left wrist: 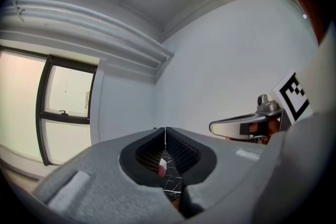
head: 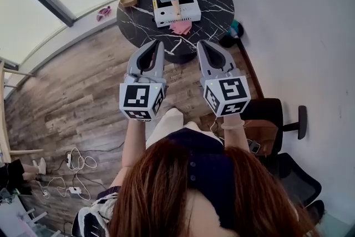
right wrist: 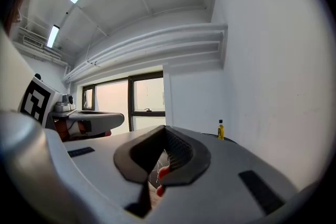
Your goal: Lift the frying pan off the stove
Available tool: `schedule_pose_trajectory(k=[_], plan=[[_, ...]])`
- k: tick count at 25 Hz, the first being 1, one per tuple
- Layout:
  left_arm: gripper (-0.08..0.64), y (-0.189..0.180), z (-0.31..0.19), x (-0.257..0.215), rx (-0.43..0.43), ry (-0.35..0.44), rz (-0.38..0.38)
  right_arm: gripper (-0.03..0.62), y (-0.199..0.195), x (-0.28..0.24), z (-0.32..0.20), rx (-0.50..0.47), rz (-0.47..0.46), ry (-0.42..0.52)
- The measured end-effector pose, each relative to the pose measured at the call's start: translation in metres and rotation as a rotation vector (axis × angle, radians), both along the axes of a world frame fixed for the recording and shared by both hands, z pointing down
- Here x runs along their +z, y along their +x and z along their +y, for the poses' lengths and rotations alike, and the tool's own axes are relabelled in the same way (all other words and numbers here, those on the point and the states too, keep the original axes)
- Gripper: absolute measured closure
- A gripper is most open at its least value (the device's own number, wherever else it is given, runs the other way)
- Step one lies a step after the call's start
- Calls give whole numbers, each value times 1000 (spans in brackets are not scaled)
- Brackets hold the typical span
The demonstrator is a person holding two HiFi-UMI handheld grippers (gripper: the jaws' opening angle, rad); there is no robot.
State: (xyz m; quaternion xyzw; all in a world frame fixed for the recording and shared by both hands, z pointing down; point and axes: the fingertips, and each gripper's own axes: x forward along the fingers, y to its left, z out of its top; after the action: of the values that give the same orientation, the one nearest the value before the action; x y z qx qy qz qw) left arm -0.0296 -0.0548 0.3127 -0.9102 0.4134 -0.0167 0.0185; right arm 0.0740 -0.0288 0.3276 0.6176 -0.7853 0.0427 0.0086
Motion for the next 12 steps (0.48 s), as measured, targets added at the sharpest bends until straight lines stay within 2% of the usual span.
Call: schedule_pose_trajectory(k=[12], plan=[[546,-34,-54,5,13,-4,12,584,-22,8,-54,38,5,-24]])
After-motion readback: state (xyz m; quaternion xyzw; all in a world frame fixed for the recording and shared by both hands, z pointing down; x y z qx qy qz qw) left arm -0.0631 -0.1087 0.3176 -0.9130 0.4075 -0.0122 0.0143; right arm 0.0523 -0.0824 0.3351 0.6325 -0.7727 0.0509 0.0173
